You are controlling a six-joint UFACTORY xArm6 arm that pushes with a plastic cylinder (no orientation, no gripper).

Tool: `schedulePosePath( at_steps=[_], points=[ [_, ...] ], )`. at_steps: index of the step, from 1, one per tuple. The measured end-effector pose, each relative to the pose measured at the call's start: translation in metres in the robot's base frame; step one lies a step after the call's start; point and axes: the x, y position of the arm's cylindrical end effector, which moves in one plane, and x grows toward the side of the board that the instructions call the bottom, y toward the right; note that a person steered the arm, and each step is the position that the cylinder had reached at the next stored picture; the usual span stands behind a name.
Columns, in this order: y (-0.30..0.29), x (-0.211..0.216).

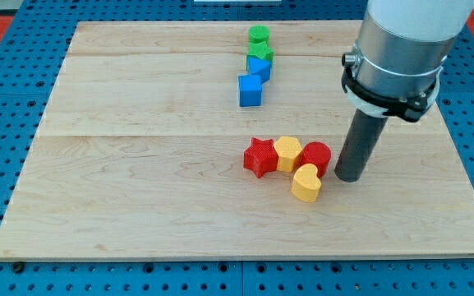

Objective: Separate the red blocks

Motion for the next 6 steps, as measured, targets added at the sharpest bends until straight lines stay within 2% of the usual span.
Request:
schedulePosePath(
  at_steps=[1, 4, 5, 6],
  points=[
    [-0.014, -0.026],
    [-0.110, -0.057],
    [-0.117, -0.059],
    [-0.096, -0.028]
  ],
)
